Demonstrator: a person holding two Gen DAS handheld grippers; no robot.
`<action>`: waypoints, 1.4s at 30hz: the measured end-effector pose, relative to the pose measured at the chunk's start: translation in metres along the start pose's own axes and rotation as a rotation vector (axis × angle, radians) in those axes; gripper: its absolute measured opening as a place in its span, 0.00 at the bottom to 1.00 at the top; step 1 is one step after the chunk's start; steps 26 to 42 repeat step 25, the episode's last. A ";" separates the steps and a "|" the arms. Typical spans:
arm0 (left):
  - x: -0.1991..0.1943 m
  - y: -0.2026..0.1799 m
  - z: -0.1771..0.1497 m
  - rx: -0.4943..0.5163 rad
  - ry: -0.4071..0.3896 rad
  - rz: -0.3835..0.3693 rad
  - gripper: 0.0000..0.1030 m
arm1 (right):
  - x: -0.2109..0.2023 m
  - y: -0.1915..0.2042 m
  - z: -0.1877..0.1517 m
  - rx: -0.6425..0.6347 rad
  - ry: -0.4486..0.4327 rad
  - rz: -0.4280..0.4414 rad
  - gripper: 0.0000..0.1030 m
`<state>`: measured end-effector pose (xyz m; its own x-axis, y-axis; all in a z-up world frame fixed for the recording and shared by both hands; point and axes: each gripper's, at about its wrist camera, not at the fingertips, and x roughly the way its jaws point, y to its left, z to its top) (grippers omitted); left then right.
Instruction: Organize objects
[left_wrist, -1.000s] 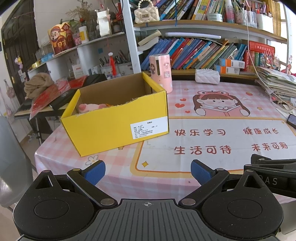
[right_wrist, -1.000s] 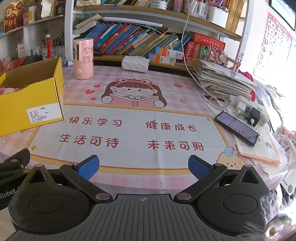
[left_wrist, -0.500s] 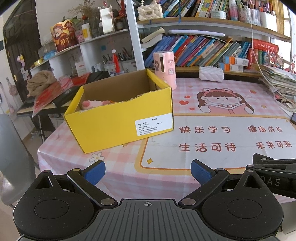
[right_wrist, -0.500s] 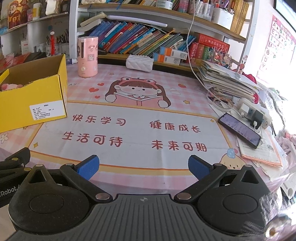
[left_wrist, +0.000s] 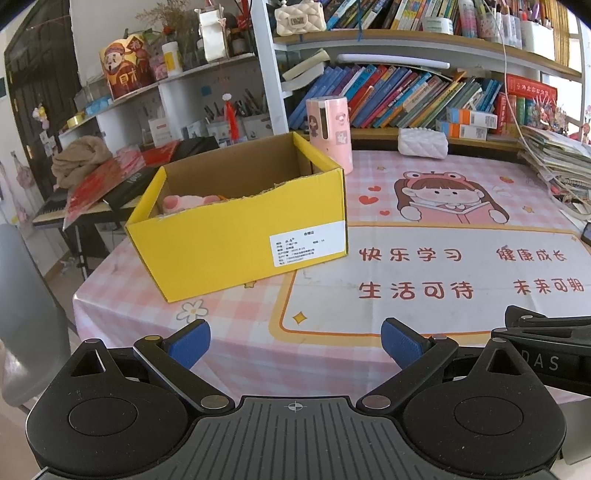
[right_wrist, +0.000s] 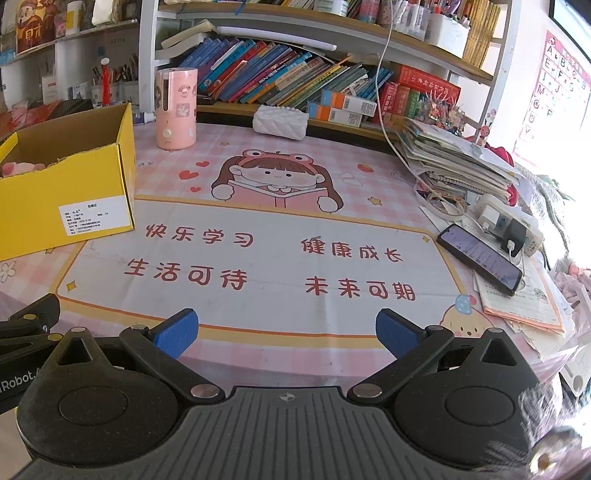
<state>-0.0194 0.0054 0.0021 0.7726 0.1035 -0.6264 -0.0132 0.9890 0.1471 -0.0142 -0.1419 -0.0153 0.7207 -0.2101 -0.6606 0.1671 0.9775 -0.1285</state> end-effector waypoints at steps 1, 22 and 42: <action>0.000 0.000 0.000 0.000 0.001 -0.001 0.97 | 0.001 0.000 0.000 0.000 0.001 -0.001 1.00; 0.004 0.001 0.002 -0.002 0.000 0.000 0.97 | 0.003 0.001 0.001 -0.004 0.003 -0.002 1.00; 0.004 0.002 0.002 -0.001 0.002 0.001 0.97 | 0.004 0.002 0.001 -0.005 0.003 -0.002 1.00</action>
